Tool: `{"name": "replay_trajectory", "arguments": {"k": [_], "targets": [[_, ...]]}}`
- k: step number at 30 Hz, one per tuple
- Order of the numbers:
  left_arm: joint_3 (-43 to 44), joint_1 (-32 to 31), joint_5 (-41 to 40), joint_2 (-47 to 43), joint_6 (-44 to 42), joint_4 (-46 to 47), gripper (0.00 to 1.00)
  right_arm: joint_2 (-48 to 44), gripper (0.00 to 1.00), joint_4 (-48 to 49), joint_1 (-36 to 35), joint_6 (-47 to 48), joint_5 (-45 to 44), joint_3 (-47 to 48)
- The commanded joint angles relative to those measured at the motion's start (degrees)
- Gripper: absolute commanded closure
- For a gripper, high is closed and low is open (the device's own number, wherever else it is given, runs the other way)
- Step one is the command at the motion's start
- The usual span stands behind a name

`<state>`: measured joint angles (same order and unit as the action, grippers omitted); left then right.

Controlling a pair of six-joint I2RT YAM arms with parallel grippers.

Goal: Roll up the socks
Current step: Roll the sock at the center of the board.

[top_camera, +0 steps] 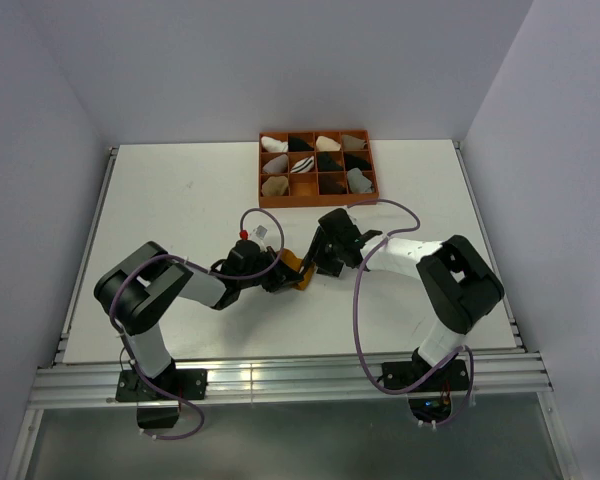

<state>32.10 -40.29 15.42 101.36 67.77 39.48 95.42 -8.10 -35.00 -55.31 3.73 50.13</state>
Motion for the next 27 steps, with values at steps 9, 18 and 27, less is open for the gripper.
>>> {"name": "replay_trajectory", "arguments": {"k": [9,18,27], "targets": [[-2.0,0.0,2.2,2.0,2.4,2.7,0.99,4.2,0.68,-1.6,-0.4,-1.1,-3.6,1.6],[-1.3,-0.5,-1.2,-1.9,-2.9,-1.6,0.74,5.7,1.0,-11.2,-0.3,3.5,-7.1,8.0],[4.7,-9.9,-27.9,-13.5,-20.7,-23.5,0.45,7.0,1.0,-15.5,-0.3,5.8,-6.5,11.1]]}}
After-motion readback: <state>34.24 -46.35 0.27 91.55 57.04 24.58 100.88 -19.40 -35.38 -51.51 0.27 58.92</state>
